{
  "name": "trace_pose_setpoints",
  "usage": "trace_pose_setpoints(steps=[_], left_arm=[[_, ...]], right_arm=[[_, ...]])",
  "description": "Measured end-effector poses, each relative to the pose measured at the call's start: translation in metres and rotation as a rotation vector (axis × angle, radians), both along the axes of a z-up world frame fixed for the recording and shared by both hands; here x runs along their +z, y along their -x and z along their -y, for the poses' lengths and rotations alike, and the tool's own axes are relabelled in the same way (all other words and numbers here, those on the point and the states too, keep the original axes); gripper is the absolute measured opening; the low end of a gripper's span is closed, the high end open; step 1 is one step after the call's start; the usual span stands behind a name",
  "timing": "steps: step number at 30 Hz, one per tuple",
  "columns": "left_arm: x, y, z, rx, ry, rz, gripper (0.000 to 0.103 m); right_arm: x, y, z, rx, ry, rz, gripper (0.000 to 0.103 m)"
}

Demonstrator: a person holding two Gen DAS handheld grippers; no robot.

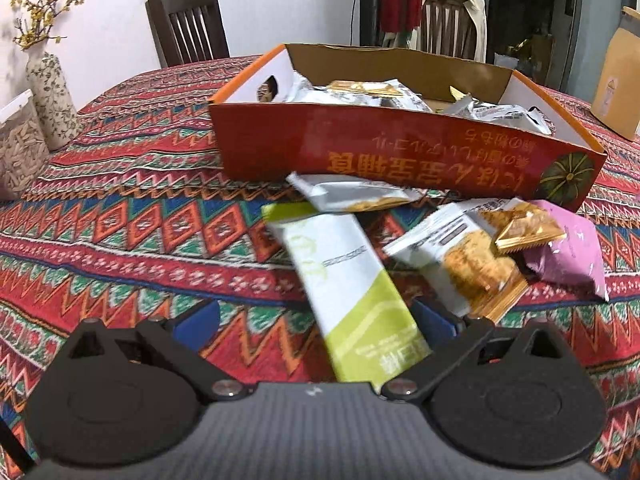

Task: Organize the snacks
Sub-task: 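Grasp the green-and-white snack bar with the left gripper while the right gripper holds the pink packet, then carry both packets into the cardboard box and open both grippers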

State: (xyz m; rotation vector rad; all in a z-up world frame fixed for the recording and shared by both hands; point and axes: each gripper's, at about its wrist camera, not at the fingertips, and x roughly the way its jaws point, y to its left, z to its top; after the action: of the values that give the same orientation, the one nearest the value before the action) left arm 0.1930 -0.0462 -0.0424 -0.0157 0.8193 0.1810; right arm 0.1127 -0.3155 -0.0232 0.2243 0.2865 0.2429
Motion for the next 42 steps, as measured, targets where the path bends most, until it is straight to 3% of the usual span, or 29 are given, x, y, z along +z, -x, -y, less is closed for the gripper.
trace_pose_setpoints(steps=[8,10,12,16,28,38,42], left_arm=[[0.001,0.004,-0.019,0.024,0.016,0.016,0.102],[0.001,0.003,-0.019,0.017,0.028,0.024,0.095],[0.004,0.004,-0.018,0.002,0.036,0.039,0.073],[0.008,0.008,-0.019,-0.03,0.054,0.06,0.041],[0.016,0.033,-0.037,-0.024,0.073,0.144,0.039],[0.047,0.055,-0.043,-0.074,0.082,0.242,0.039],[0.064,0.053,-0.038,-0.106,0.075,0.287,0.039]], right_arm=[[0.0,0.001,-0.001,0.013,-0.001,0.004,0.061],[0.0,0.001,-0.001,0.012,-0.002,0.003,0.061],[0.0,0.0,-0.001,0.014,-0.001,-0.001,0.061],[0.0,-0.002,-0.001,0.016,0.001,-0.01,0.061],[0.0,-0.005,-0.003,0.022,0.008,-0.015,0.061],[0.003,0.002,-0.016,0.006,0.081,0.003,0.061],[0.018,0.007,-0.019,0.005,0.077,0.019,0.061]])
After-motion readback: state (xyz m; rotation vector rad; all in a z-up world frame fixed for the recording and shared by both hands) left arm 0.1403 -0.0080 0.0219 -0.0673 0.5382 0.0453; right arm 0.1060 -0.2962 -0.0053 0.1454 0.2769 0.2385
